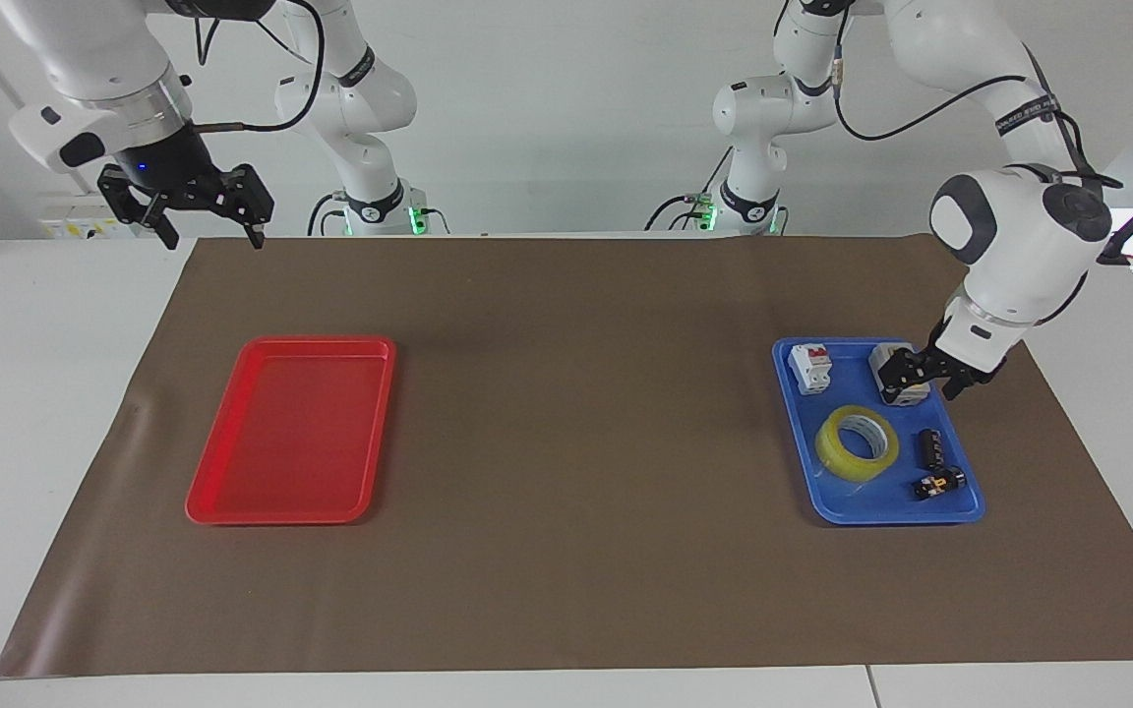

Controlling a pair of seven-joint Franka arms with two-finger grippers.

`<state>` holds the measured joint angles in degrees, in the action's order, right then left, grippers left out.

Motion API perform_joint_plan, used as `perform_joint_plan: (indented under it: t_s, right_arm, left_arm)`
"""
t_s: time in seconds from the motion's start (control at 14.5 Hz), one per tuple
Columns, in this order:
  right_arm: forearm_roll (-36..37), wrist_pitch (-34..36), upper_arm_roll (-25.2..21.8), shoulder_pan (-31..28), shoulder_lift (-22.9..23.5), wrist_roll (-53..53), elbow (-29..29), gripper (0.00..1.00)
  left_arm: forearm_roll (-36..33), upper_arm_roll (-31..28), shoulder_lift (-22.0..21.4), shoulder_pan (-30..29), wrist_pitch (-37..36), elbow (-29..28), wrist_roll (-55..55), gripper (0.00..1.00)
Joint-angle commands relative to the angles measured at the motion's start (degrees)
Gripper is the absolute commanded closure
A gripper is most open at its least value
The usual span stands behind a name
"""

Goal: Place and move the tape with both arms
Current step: 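Reach the left gripper down onto the yellow tape roll and grasp it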

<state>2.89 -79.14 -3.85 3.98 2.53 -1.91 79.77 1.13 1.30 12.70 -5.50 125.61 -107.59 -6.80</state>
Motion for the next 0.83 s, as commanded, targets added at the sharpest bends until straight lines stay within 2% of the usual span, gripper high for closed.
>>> perform_joint_plan:
  t_s: [0.0,0.21,0.55,0.69,0.76]
  right_arm:
    - [-1.13,-0.49,0.07,-0.9,-0.77,-1.35,0.83,0.0]
    - [-1.13,-0.49,0.16,-0.9,-0.77,-1.35,0.83,0.0]
    - [-1.13,-0.49,0.07,-0.9,-0.77,-1.35,0.83,0.0]
    - [-1.13,-0.49,0.07,-0.9,-0.77,-1.35,0.83,0.0]
    - [-1.13,-0.49,0.07,-0.9,-0.77,-1.35,0.83,0.0]
  left_arm:
    - [-0.95,0.19,2.85,-0.65,4.81,-0.08,-0.5,0.0]
    - [-0.95,0.11,5.58,-0.3,6.75,-0.16,3.62,0.0]
    - [-0.95,0.19,6.02,1.01,6.58,-1.48,5.12,0.0]
    - [-0.95,0.11,6.81,1.98,6.57,-1.31,5.66,0.08]
    - [-0.95,0.19,6.82,1.98,6.49,-1.48,5.74,0.18]
